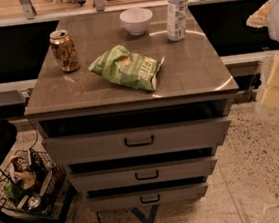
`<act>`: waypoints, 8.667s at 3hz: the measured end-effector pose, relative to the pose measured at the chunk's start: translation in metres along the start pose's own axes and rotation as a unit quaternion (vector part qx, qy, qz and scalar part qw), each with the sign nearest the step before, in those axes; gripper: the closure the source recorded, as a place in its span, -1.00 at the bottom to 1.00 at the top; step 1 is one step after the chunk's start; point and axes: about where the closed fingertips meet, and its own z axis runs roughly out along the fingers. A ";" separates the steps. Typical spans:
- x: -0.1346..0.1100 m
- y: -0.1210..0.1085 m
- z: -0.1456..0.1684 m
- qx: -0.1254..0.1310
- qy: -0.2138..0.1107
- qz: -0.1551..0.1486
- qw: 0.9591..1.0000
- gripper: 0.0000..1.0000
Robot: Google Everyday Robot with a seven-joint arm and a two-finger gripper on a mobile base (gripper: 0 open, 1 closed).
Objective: Open middle drawer
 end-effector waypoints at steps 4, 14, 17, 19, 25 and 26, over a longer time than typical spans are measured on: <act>0.007 0.052 0.079 0.000 -0.010 -0.004 1.000 -1.00; -0.058 0.178 0.417 0.011 0.098 -0.138 0.985 -1.00; -0.064 0.205 0.463 -0.039 0.067 -0.148 0.986 -1.00; -0.075 0.199 0.513 -0.063 0.093 -0.168 0.979 -1.00; -0.071 0.195 0.579 -0.114 0.068 -0.188 0.973 -1.00; -0.071 0.196 0.580 -0.115 0.068 -0.189 0.973 -0.68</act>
Offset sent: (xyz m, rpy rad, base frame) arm -0.0150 0.0053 -0.0563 0.0556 0.0065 -0.0174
